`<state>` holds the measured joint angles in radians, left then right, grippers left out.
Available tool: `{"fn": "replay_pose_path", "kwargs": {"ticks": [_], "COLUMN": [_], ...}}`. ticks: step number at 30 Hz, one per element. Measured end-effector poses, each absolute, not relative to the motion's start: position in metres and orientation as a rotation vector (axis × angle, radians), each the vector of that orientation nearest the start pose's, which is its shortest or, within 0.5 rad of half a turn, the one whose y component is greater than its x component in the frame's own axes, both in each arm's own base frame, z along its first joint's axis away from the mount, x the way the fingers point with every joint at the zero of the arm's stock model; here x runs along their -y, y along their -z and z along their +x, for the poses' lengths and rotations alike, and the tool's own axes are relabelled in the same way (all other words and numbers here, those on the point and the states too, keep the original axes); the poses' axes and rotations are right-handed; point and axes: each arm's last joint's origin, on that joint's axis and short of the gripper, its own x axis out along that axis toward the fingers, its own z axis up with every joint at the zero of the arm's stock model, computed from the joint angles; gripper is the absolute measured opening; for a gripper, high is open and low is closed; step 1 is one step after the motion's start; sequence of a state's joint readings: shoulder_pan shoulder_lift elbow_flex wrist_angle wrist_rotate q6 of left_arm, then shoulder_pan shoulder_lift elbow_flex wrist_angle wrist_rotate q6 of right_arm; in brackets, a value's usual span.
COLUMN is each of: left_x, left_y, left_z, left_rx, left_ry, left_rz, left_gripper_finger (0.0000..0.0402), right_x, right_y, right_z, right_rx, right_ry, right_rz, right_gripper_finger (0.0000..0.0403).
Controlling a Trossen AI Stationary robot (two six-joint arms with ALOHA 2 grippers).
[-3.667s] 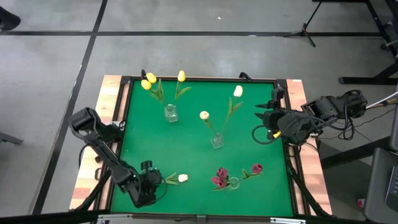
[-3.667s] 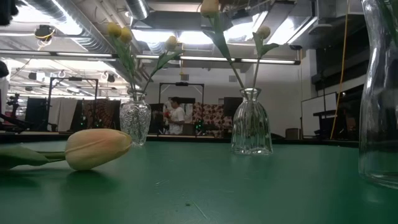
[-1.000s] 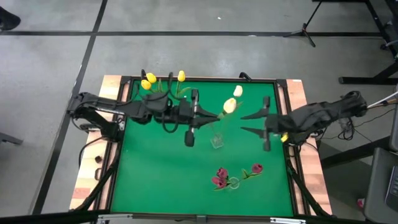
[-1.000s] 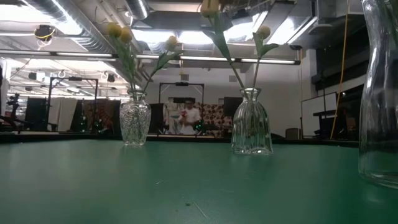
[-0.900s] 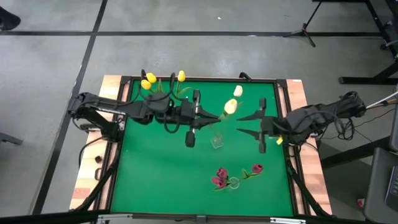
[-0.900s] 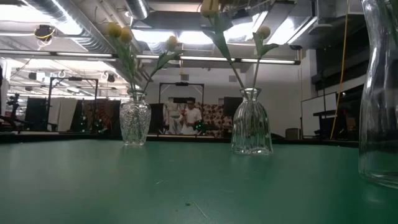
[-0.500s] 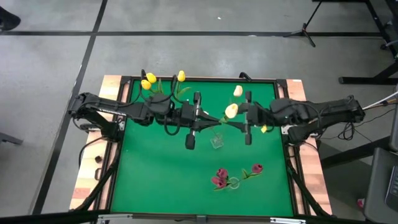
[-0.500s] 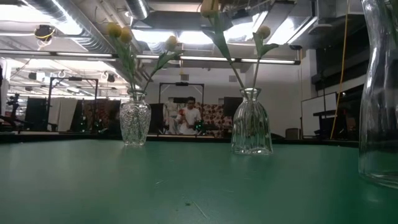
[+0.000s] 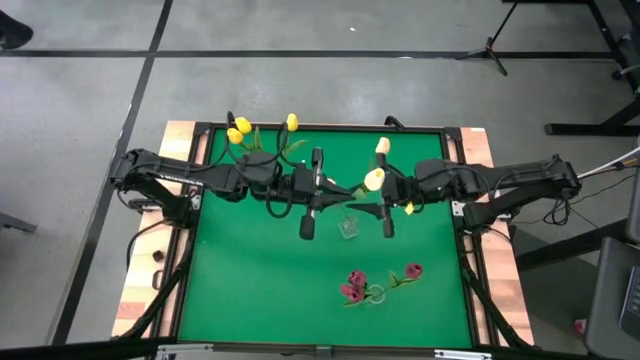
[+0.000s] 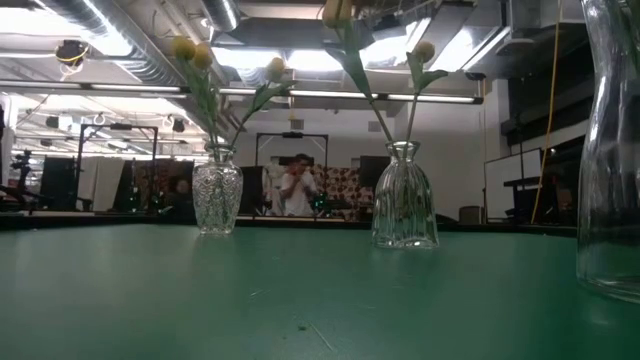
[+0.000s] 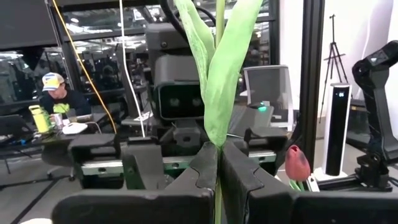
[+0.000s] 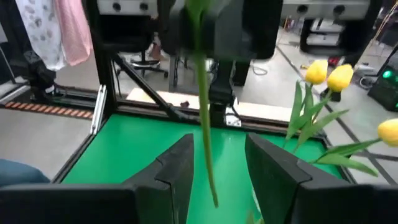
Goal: Sort flowers into vase by color
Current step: Put the white tulip into the center transparent vase
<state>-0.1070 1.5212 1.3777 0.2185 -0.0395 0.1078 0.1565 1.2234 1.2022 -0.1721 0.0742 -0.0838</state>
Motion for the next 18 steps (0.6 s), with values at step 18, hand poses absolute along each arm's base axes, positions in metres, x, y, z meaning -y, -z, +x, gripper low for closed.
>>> {"fn": "replay_pose_path", "kwargs": {"ticks": [18], "left_x": [0.0367], "left_y": [-0.3988], "left_z": [0.3525], "left_rx": [0.078], "left_ry": [0.064], "left_rz": [0.101], "left_gripper_finger": [0.0001], "right_x": [-0.0409], "right_y": [-0.3913], "right_z": [0.2708], "right_rx": [-0.144], "right_ry": [-0.103], "right_rz": [-0.101], "right_gripper_finger": [0.0145]}}
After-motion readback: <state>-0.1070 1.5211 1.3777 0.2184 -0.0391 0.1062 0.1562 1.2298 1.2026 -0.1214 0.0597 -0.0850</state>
